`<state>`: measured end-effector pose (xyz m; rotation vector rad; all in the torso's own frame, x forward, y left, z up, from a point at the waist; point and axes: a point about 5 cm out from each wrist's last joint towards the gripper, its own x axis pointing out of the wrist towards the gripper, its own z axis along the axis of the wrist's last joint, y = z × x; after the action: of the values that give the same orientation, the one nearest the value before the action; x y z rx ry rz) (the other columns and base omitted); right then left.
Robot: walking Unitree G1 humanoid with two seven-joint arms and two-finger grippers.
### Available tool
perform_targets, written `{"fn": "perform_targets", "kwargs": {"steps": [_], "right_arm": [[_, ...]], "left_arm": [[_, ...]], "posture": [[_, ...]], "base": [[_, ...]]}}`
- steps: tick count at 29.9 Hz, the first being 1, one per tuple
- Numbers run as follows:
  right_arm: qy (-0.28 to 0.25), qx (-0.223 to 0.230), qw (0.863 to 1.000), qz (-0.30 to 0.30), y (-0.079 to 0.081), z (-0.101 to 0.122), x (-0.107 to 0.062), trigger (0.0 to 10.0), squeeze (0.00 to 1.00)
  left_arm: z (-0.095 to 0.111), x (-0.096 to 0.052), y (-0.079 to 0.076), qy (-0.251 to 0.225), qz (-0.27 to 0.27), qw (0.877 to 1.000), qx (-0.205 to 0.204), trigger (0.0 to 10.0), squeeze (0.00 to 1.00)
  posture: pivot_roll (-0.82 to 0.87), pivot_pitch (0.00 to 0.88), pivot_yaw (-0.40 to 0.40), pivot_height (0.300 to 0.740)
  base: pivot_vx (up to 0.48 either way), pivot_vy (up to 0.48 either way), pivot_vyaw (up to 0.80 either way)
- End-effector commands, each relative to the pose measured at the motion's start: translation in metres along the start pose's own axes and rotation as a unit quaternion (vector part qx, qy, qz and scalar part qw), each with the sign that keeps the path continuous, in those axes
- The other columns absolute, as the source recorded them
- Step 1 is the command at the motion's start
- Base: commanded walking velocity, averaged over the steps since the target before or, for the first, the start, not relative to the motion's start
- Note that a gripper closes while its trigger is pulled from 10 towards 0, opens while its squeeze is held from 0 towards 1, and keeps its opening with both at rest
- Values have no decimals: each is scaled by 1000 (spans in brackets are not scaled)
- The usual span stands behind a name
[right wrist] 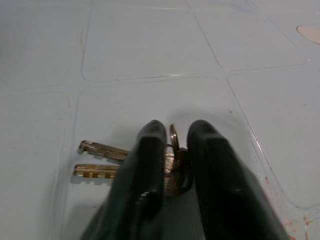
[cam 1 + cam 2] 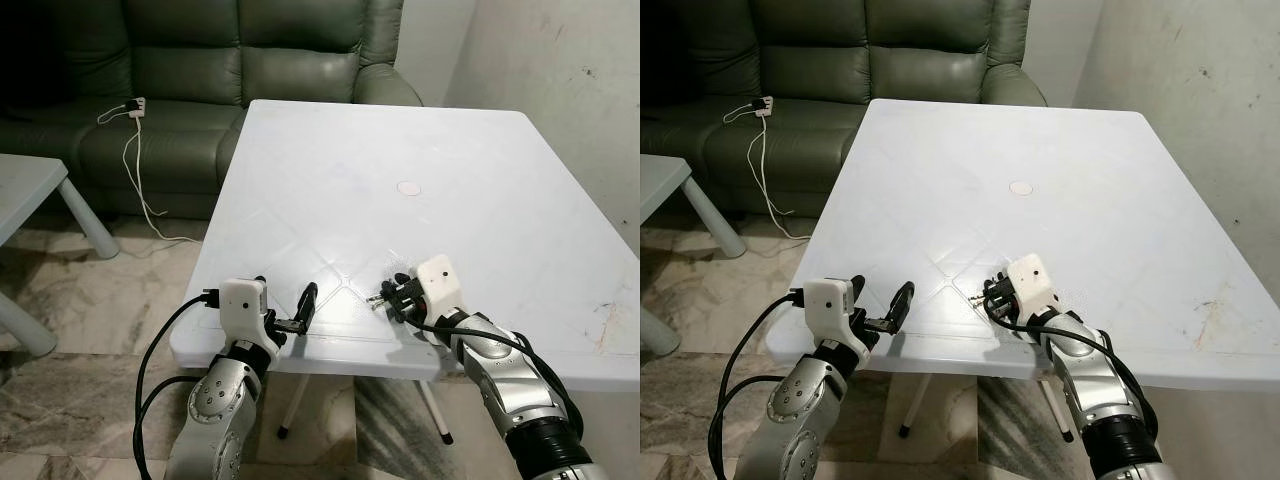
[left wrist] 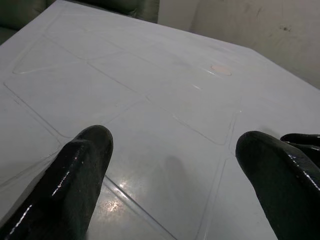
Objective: Hang keys on a hook
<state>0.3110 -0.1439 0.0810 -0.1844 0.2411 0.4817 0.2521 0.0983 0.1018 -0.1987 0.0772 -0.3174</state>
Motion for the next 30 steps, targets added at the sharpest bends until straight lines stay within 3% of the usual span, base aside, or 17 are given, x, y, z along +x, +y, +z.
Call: {"fn": "perform_targets", "kwargs": {"steps": [1, 4, 5, 9, 10, 11, 12, 13, 14, 15, 16, 18, 19, 30], "right_arm": [[2, -1, 1000, -8, -5, 1, 0, 0, 0], [-1, -2, 1000, -9, -5, 1, -1, 0, 0], [-4, -1, 1000, -8, -5, 1, 0, 1294, 0], [-10, -1, 1000, -7, -5, 2, 0, 2196, 0], [-12, -2, 1000, -6, -5, 2, 0, 3333, 0], [-12, -3, 1000, -7, -5, 2, 0, 7843, 0], [-13, 10, 1000, 0, -5, 2, 0, 10000, 0], [-14, 21, 1000, 3, -5, 2, 0, 10000, 157], [-16, 21, 1000, -2, -6, 2, 0, 10000, 757], [-16, 14, 1000, -5, -7, 3, 1, 10000, 1000], [-16, 8, 1000, -1, -7, 3, 1, 10000, 902], [-16, 6, 1000, 3, -7, 3, 1, 10000, 902], [-15, 5, 1000, 9, -6, 3, 0, 10000, 0], [-24, 9, 1000, 1, -11, 3, -1, 10000, 0]], "left_arm": [[5, 1, -1, -7, 1, 1000, 0, 10000, 0], [5, 1, -1, -7, 1, 1000, 0, 10000, 0], [5, 1, -1, -7, 1, 1000, -1, 10000, 0], [5, 1, -1, -7, 1, 1000, -1, 10000, 0], [5, 1, -1, -7, 1, 1000, -2, 10000, 0], [5, 1, -1, -7, 1, 1000, -2, 10000, 0], [5, 1, -1, -7, 1, 1000, -2, 10000, 0], [5, 1, -1, -8, 1, 1000, -2, 10000, 0], [5, 2, -1, -8, 1, 1000, -2, 10000, 0], [4, 2, -1, -8, 0, 1000, -2, 10000, 0], [4, 2, -1, -8, 0, 1000, -2, 10000, 0], [4, 2, -1, -8, 0, 1000, -2, 10000, 0], [4, 2, -2, -7, -1, 1000, -2, 10000, 0], [5, 3, -3, -8, -5, 1000, -3, 10000, 0]], "posture": [[15, 45, -76, 740], [16, 45, -76, 740], [16, 45, -76, 740], [17, 44, -76, 740], [18, 41, -77, 740], [18, 41, -77, 740], [18, 41, -77, 740], [18, 41, -77, 740], [20, 37, -76, 740], [19, 33, -76, 740], [19, 33, -76, 740], [19, 31, -76, 740], [17, 29, -74, 740], [15, 25, -69, 740]], "base": [[0, 0, 0], [0, 0, 0], [0, 0, 0], [0, 0, 0], [0, 0, 0], [0, 0, 0], [0, 0, 0], [0, 0, 0], [0, 0, 0], [0, 0, 0], [0, 0, 0], [0, 0, 0], [0, 0, 0], [0, 0, 0]]}}
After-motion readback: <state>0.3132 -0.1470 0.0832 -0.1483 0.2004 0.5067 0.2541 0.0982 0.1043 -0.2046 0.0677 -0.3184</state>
